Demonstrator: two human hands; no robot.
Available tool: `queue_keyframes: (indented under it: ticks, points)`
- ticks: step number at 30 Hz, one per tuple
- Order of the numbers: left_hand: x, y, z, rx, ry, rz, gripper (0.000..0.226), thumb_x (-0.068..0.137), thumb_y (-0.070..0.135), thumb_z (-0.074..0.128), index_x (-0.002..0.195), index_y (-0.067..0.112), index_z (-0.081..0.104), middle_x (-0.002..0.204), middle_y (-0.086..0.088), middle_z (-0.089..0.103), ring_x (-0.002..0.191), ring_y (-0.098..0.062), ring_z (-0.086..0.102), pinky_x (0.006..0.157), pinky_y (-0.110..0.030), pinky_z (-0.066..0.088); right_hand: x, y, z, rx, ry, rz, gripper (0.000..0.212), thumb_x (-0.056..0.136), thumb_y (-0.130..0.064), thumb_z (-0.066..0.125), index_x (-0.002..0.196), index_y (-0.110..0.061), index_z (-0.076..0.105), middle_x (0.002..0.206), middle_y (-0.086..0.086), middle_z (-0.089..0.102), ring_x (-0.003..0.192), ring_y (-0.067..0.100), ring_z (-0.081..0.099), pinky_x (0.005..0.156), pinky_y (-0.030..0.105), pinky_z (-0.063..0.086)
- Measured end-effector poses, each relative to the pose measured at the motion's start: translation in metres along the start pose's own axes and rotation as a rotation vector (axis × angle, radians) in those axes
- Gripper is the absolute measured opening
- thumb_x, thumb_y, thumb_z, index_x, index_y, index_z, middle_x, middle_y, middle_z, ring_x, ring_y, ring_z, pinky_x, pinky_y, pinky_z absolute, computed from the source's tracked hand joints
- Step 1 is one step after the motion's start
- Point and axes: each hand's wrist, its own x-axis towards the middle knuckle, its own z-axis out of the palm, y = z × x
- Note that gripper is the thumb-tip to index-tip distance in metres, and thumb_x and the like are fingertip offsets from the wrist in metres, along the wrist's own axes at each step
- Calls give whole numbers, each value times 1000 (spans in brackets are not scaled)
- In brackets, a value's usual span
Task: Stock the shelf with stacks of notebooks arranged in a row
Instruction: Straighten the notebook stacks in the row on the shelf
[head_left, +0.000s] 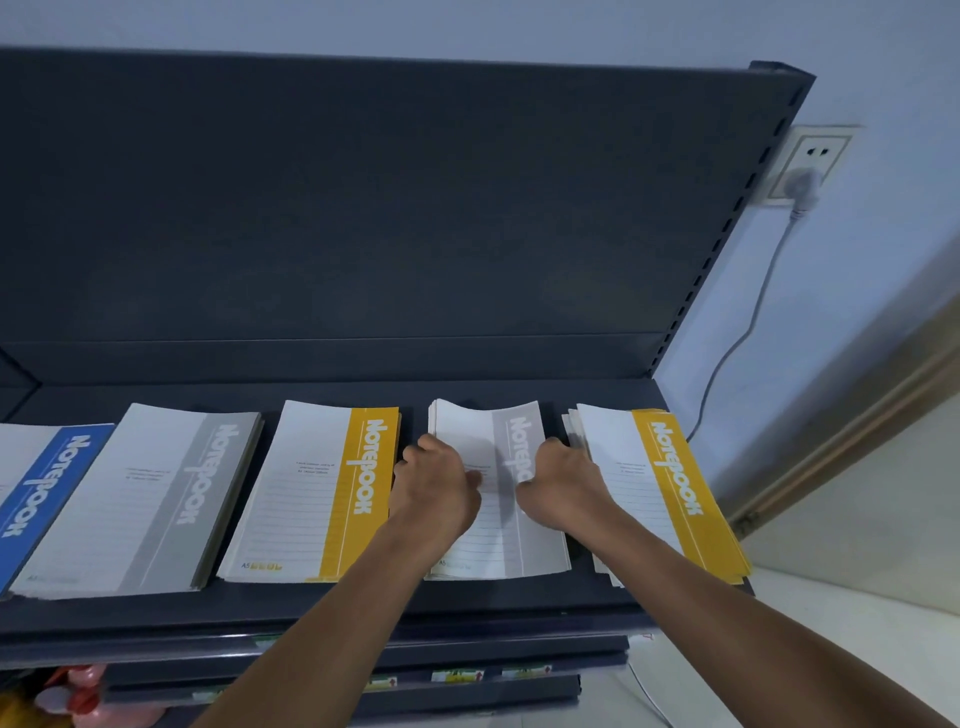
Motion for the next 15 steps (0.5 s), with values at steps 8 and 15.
queue_keyframes:
  ticks: [8,15]
  points:
    - [-3,8,-3,211,154,83,81,88,46,66,144,0,28,136,-16,39,124,-31,42,94,-34,46,2,4,3,-21,84,-26,32,87,-23,69,111,-11,51,116,7,56,102,28,59,74,29,42]
    - [-19,51,-18,49,340,287,57,95,42,57,138,9,38,134,-11,47,125,-29,45,98,-35,45,-2,15,-22,-20,308,-131,45,92,-27,65,130,-9,49,123,12,56,112,30,58,85,33,48]
